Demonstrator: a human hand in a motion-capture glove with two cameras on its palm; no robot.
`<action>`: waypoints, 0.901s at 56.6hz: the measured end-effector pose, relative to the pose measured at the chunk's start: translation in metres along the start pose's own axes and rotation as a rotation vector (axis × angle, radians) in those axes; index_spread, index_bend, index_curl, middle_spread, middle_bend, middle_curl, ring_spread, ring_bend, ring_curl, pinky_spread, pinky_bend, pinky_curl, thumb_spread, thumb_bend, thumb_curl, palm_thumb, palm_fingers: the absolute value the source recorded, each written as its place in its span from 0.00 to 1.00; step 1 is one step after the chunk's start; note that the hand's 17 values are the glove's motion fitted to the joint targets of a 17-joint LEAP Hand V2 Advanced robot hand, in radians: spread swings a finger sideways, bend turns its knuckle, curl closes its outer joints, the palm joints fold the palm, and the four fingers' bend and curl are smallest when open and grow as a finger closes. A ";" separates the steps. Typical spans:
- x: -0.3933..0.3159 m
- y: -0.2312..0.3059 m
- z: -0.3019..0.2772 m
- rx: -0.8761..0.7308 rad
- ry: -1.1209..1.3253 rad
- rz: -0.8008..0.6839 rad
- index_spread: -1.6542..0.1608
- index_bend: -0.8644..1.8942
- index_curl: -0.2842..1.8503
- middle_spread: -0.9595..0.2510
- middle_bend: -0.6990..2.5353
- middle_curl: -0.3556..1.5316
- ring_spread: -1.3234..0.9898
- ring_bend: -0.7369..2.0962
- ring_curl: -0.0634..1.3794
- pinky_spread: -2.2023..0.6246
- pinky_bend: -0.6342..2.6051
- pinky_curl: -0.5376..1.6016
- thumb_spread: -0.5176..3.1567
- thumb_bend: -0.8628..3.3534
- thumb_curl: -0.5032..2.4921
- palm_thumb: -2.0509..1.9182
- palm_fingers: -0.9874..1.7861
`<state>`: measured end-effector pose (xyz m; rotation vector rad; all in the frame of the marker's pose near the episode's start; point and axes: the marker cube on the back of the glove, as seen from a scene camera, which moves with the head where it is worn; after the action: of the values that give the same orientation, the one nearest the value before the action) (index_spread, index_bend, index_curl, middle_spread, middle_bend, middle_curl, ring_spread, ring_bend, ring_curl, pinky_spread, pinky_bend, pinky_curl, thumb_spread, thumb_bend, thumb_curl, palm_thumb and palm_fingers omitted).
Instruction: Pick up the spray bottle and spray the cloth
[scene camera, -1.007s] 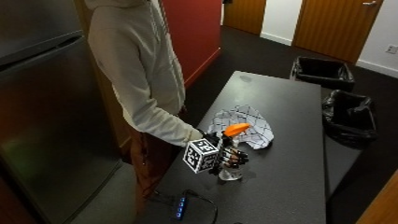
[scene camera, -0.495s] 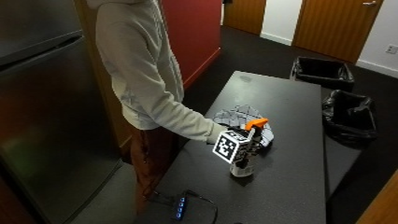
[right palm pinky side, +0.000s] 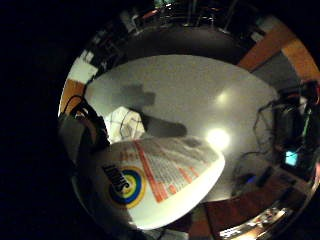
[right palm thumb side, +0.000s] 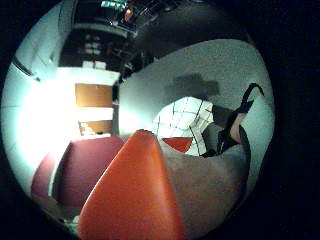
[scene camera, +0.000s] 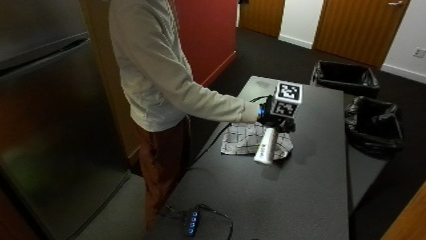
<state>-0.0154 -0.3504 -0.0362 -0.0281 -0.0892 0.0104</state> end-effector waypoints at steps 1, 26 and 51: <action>-0.005 0.000 -0.004 -0.014 0.043 -0.013 0.82 0.49 0.39 0.72 0.41 0.46 0.50 0.47 0.36 0.70 0.28 0.42 0.17 0.20 0.40 0.76 0.86; -0.097 0.023 -0.011 -0.247 0.636 -0.002 0.82 0.50 0.39 0.72 0.41 0.46 0.50 0.47 0.36 0.70 0.28 0.43 0.16 0.20 0.41 0.75 0.86; -0.113 0.013 -0.015 -0.219 0.686 0.051 0.82 0.50 0.39 0.72 0.42 0.46 0.50 0.47 0.37 0.70 0.29 0.42 0.15 0.20 0.42 0.75 0.85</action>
<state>-0.1269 -0.3388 -0.0613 -0.2505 0.5976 0.0408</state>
